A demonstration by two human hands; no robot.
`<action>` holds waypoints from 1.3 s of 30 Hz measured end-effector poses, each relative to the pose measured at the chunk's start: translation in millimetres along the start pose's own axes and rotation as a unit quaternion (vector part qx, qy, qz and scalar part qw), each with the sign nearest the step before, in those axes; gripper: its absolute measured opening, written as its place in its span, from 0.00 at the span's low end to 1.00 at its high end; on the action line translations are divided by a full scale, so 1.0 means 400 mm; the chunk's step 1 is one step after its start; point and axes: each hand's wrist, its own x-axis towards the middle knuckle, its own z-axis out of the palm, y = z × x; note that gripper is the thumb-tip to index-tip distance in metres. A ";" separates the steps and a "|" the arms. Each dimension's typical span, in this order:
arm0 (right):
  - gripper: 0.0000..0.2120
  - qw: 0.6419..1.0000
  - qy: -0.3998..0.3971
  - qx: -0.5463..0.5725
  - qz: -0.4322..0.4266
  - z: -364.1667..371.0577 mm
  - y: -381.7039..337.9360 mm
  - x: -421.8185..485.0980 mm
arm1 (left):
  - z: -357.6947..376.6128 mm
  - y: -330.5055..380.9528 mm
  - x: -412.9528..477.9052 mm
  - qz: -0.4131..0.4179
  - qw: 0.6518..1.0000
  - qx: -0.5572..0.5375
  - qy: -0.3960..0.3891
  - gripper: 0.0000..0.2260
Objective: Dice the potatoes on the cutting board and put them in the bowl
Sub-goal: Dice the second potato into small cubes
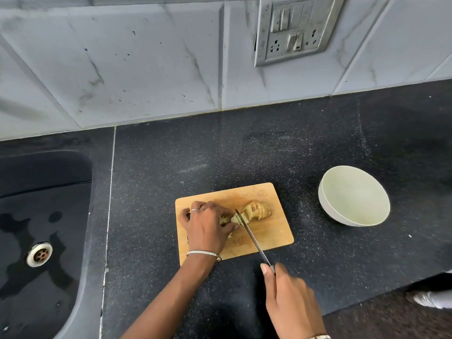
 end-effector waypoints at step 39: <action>0.17 0.998 -0.063 -0.008 0.012 0.027 -0.014 0.031 | -0.004 0.017 0.016 -0.032 0.999 -0.024 -0.030 0.05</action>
